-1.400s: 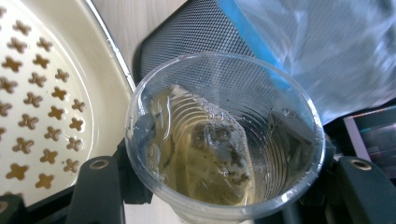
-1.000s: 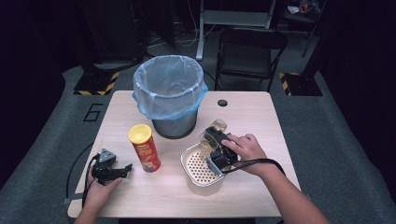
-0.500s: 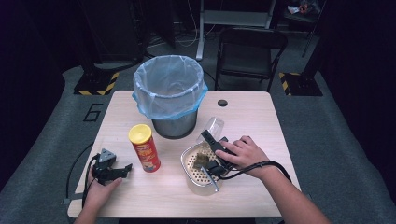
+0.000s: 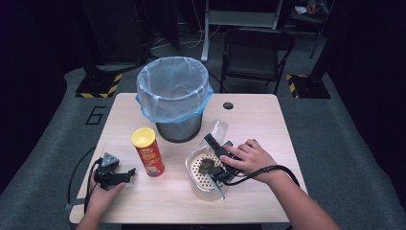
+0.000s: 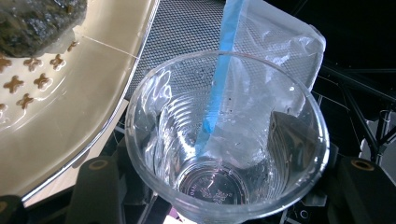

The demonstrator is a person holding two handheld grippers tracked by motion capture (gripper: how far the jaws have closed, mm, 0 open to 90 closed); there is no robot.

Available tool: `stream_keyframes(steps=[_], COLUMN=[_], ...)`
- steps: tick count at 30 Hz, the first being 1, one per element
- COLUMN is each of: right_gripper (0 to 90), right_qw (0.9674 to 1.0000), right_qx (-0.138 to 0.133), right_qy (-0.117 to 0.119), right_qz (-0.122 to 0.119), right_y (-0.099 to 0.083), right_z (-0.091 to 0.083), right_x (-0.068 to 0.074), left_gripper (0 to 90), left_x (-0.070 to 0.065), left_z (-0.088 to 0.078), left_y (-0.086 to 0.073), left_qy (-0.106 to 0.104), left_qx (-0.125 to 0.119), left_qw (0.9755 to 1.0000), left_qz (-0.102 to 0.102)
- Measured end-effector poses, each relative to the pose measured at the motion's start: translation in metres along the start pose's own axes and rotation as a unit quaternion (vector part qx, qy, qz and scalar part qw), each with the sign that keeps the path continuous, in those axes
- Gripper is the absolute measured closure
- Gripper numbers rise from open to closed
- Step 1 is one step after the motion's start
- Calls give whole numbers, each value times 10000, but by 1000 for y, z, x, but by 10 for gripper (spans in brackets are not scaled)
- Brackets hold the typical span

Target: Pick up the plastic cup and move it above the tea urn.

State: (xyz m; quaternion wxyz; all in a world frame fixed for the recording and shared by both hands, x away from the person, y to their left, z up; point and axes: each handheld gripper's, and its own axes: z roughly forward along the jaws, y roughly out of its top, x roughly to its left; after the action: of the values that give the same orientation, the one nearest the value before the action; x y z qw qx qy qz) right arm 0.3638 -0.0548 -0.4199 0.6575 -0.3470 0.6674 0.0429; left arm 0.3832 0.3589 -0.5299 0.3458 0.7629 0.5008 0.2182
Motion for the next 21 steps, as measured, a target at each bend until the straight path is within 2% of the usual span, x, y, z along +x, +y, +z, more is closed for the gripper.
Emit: stream_keyframes(steps=[3,6,7,9,10,13,14,16,18,21], right_gripper=[359,357,357,357,357,357,357,357,357,357], right_qw=[10000,10000,9998,9998,10000,10000,9999,9999,10000,10000], right_qx=[-13,26,23,32,6,1,7,-14,-12,-25], right_qy=[-1,-36,186,187,-25,-53,156,145,-84,-33], right_qz=[-94,15,-19,-17,33,31,-67,-64,49,76], right_y=[0,0,-1,0,0,0,0,0,0,0], right_z=[-1,-1,-2,-2,-2,-2,-3,-3,-3,-2], right_x=[-2,0,1,1,0,-1,-1,-1,-1,-2], left_gripper=[182,182,182,182,182,182,182,182,182,182], left_x=[0,0,0,0,0,0,0,0,0,0], left_z=[0,0,0,0,0,0,0,0,0,0], left_y=[0,0,0,0,0,0,0,0,0,0], left_qy=[0,1,1,0,0,-1,0,0,1,1], left_qx=[0,-1,-1,0,0,-1,0,0,-1,-2], left_qw=[10000,10000,10000,10000,10000,10000,10000,10000,10000,10000], left_qz=[1,0,0,1,2,0,2,1,1,-1])
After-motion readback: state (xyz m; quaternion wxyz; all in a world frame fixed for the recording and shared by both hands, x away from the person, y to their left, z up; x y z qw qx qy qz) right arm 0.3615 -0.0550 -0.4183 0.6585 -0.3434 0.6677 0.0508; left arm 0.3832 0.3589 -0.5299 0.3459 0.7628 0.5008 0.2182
